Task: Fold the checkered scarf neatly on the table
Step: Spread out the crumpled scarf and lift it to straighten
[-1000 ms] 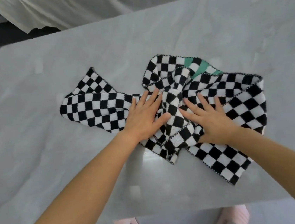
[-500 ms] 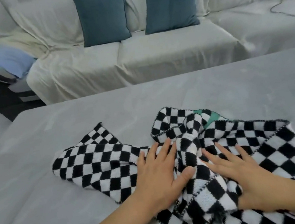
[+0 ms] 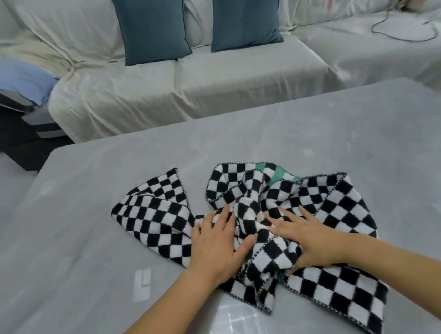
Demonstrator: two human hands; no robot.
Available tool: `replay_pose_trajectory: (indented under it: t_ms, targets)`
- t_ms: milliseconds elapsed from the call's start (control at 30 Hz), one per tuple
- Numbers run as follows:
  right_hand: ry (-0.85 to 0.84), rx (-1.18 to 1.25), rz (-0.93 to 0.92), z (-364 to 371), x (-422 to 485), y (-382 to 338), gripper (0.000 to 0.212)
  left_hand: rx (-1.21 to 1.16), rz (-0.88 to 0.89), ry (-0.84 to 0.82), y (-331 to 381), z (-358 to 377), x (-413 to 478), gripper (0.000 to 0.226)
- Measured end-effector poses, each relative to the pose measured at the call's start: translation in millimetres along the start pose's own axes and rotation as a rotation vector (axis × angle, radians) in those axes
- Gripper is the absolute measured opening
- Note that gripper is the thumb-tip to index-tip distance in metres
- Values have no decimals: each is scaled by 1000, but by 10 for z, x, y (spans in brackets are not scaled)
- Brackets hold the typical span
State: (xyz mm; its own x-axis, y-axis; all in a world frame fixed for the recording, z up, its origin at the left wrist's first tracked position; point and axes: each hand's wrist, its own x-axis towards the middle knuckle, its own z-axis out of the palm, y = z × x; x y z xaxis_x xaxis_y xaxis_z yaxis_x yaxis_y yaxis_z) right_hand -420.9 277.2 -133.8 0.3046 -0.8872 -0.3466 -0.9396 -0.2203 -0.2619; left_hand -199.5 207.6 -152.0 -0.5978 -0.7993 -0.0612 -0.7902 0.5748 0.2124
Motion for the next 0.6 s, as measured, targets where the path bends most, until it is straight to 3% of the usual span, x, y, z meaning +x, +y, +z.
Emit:
replay_pose_trajectory:
  t_ms: [100, 333, 600]
  targets:
    - [-23, -31, 11, 21, -46, -192, 99, 12, -48, -38, -76, -22, -317, 86]
    - [72, -190, 270, -78, -382, -640, 101, 31, -116, -221, -19, -274, -653, 81]
    - [195, -80, 364, -218, -1052, -863, 103, 26, -104, -150, 37, -684, -1195, 84]
